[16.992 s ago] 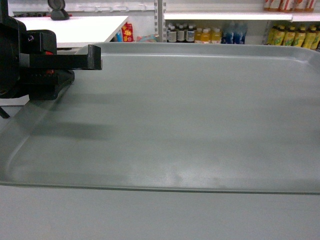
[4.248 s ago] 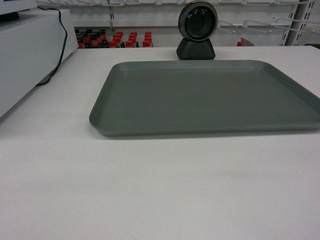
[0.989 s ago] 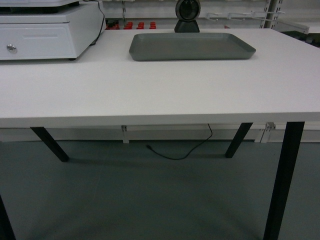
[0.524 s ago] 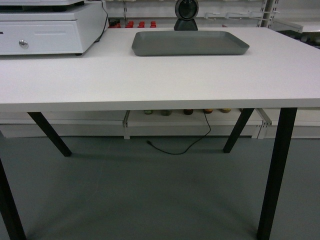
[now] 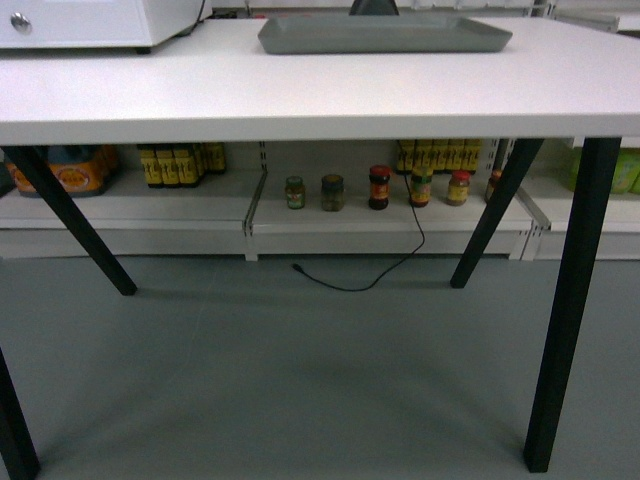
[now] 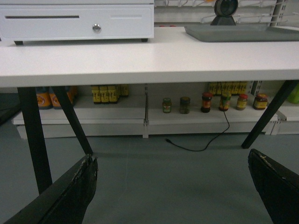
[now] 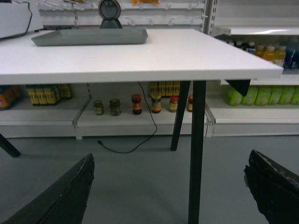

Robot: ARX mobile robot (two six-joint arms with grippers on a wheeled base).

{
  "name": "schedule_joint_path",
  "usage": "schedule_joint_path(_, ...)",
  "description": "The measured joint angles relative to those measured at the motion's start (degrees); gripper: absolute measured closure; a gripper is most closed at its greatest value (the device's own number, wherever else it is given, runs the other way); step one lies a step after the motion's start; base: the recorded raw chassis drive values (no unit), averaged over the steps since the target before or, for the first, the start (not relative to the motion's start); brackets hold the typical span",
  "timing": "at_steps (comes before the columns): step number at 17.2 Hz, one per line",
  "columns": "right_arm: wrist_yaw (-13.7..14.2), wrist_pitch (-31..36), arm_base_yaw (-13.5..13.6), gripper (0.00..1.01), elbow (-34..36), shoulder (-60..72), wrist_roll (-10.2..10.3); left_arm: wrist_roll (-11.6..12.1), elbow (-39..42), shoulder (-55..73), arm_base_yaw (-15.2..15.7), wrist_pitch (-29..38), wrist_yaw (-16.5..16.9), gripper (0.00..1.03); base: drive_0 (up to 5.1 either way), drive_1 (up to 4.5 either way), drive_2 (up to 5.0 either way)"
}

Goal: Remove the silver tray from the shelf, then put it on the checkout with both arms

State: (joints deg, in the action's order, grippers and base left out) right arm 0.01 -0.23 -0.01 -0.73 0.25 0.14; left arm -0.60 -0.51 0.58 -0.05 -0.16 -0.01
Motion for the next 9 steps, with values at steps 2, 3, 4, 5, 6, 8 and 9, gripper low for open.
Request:
schedule_joint_path(2,0.02,0.09,0.0,0.03,0.0,0.0,0.0,0.0,-0.02,0.0,0.0,-0.02,0.0,0.05,0.0,0.0,0.0)
schedule_joint_path(3,0.02,0.04,0.0,0.03,0.0,0.0,-0.07,-0.02,0.0,0.0,0.0,-0.02,-0.02,0.05,0.0,0.0,0.0)
schedule_joint_path(4,0.04,0.04,0.0,0.03,0.0,0.0,-0.02,0.02,0.0,0.0,0.0,-0.02,0.02,0.05,0.0,0.0,0.0)
schedule_joint_path(5,0.02,0.09,0.0,0.03,0.0,0.0,-0.11,0.02,0.0,0.0,0.0,-0.04,0.0,0.05,0.0,0.0,0.0)
schedule_joint_path(6,0.02,0.07,0.0,0.03,0.0,0.0,-0.15,0.02,0.0,0.0,0.0,-0.02,0.0,0.05,0.0,0.0,0.0)
schedule_joint_path(8,0.02,0.07,0.0,0.03,0.0,0.0,-0.15,0.02,0.0,0.0,0.0,-0.02,0.04,0.05,0.0,0.0,0.0)
schedule_joint_path(9,-0.02,-0.04,0.0,0.03,0.0,0.0,-0.22,0.02,0.0,0.0,0.0,-0.07,-0.02,0.05,0.0,0.0,0.0)
